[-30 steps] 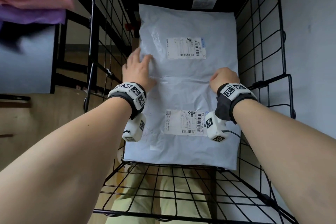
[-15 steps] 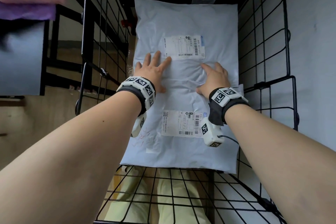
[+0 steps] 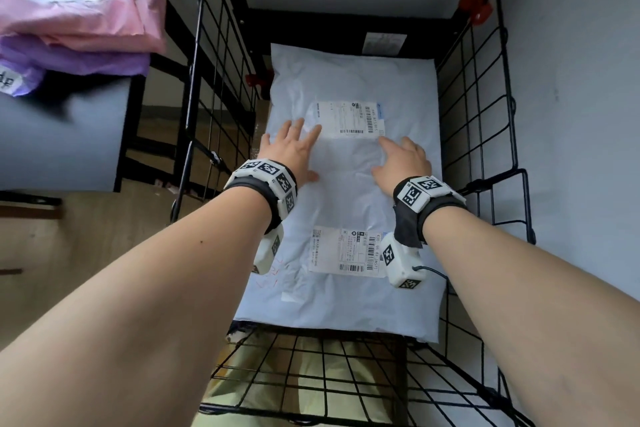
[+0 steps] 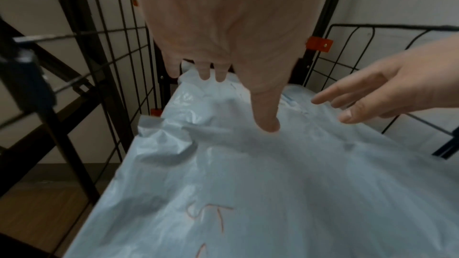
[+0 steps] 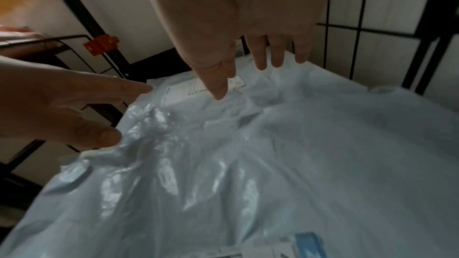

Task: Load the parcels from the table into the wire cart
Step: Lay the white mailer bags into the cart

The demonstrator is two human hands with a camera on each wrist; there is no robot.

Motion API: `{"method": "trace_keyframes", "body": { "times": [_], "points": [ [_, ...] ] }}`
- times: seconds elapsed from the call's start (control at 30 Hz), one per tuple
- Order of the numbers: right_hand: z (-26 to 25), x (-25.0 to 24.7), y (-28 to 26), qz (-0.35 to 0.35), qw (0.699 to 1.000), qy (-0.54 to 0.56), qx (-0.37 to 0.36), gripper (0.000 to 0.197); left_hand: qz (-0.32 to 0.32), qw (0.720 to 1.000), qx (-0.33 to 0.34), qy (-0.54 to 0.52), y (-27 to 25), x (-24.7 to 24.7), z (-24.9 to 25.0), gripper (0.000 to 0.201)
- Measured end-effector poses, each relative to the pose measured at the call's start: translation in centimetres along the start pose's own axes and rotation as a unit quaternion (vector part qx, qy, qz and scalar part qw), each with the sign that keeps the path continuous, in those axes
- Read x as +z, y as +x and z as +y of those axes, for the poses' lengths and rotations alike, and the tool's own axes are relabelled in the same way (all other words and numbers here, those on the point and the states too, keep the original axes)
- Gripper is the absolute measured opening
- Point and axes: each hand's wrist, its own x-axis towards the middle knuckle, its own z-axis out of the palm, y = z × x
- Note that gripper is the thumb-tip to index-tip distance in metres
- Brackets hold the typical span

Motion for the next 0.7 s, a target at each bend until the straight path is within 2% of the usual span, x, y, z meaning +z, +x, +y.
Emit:
{"method": "trace_keyframes", "body": {
  "times": [0.2,0.4,0.7],
  "points": [
    [-2.9,-4.0,-3.1,0.026,0.999,-0.020,-0.015,0.054,0.047,0.999,-0.005,0.009,-3.7,-4.3,0.2,0.073],
    [-7.9,-8.2,-8.4,0.068,0.997,-0.031,-0.008,0.045,0.123,0.992,0.014,0.037,-8.5,-9.6,-1.0,0.070],
    [-20.1,-11.1,-17.7,0.111,0.991,-0.049,-0.052,0.047,0.215,0.976,0.010,0.029,-19.2,-14.3,-10.0,0.065]
  ]
}}
